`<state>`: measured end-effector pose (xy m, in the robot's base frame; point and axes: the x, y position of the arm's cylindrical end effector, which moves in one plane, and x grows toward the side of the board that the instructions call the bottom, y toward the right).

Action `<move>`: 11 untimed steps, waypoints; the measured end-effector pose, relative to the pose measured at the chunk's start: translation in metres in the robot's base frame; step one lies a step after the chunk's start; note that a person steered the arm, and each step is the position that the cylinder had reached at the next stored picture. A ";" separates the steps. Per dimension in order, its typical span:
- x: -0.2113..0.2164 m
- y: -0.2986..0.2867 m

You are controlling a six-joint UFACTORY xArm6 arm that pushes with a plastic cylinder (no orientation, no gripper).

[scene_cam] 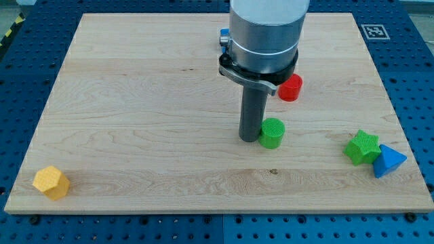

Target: Move the green circle towards the green star

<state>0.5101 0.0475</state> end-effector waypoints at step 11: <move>-0.071 -0.041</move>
